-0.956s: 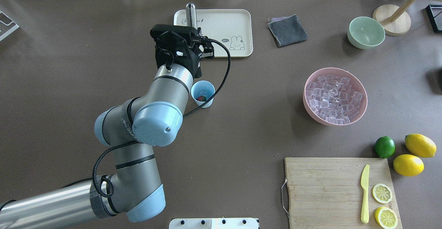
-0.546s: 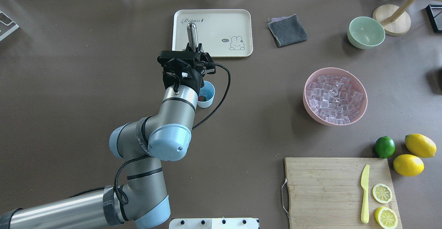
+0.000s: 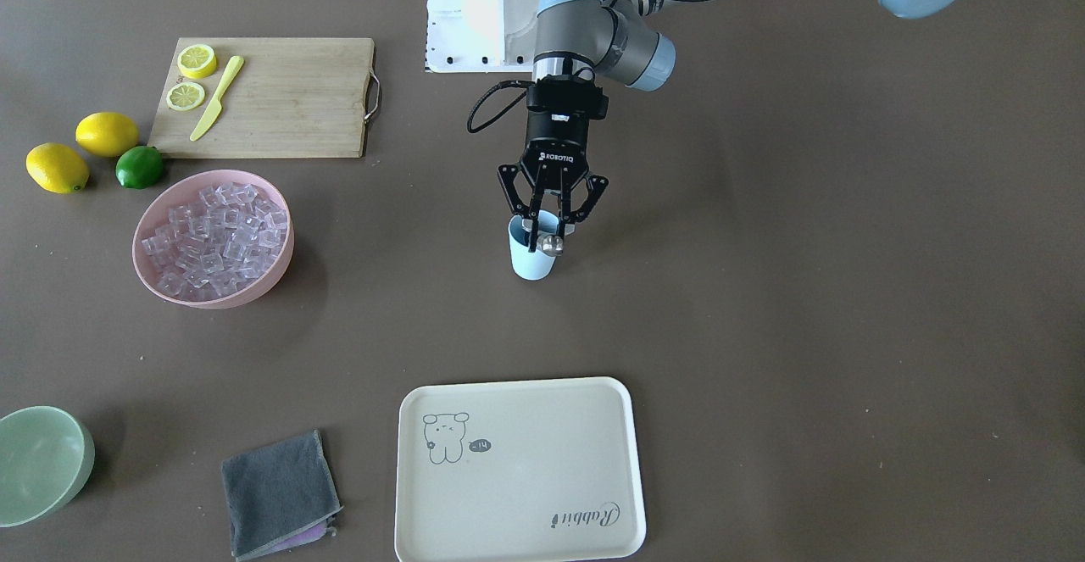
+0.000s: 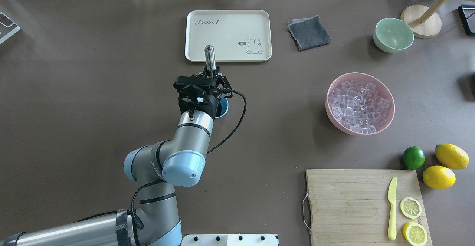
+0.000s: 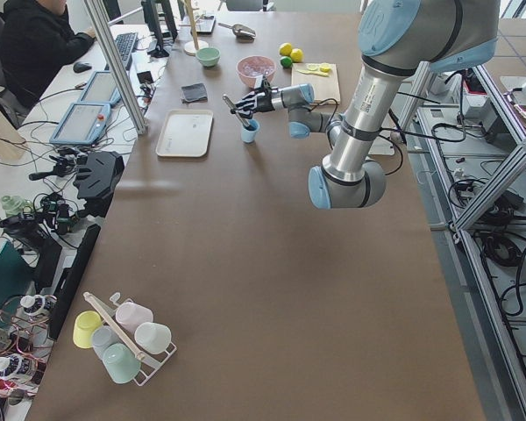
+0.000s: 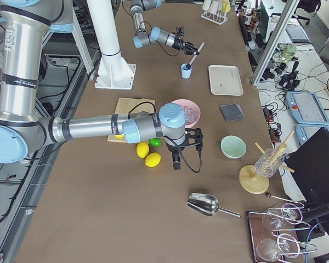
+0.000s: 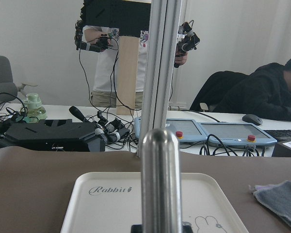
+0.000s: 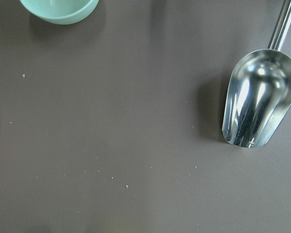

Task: Mash ice and strawberries in cup
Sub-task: 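Push the pestle down into the cup with the left gripper to mash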

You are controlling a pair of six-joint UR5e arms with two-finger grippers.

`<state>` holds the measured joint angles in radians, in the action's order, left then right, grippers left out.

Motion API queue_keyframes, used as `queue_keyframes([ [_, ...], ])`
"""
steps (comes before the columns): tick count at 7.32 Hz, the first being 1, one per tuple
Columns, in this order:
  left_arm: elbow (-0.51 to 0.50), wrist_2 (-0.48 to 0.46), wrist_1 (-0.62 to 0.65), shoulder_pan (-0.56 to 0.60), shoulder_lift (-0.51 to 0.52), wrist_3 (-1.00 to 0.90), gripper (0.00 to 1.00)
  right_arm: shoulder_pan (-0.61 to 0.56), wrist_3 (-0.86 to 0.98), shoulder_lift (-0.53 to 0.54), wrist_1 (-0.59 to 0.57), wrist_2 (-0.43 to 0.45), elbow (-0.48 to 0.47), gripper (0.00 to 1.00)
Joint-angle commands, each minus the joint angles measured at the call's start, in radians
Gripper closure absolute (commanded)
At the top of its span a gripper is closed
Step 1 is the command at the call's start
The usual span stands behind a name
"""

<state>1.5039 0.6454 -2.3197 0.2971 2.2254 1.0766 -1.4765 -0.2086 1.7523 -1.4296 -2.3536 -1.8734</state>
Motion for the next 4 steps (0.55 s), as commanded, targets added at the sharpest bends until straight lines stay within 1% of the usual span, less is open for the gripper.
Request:
queue_keyframes([
  [1, 0.076, 0.008, 0.003, 0.04, 0.01, -0.103, 0.77, -0.001, 0.0, 0.001, 0.0, -0.001, 0.0, 0.0],
  [2, 0.144, 0.016, 0.012, 0.072, 0.011, -0.16, 0.77, -0.002, 0.0, 0.006, 0.0, -0.003, -0.001, 0.0],
  [3, 0.147, 0.046, 0.014, 0.086, 0.008, -0.161, 0.77, -0.004, 0.0, 0.012, 0.0, -0.003, -0.006, 0.0],
  [4, 0.133, 0.046, 0.014, 0.079, 0.007, -0.15, 0.77, -0.007, 0.0, 0.015, 0.0, -0.003, -0.007, 0.01],
])
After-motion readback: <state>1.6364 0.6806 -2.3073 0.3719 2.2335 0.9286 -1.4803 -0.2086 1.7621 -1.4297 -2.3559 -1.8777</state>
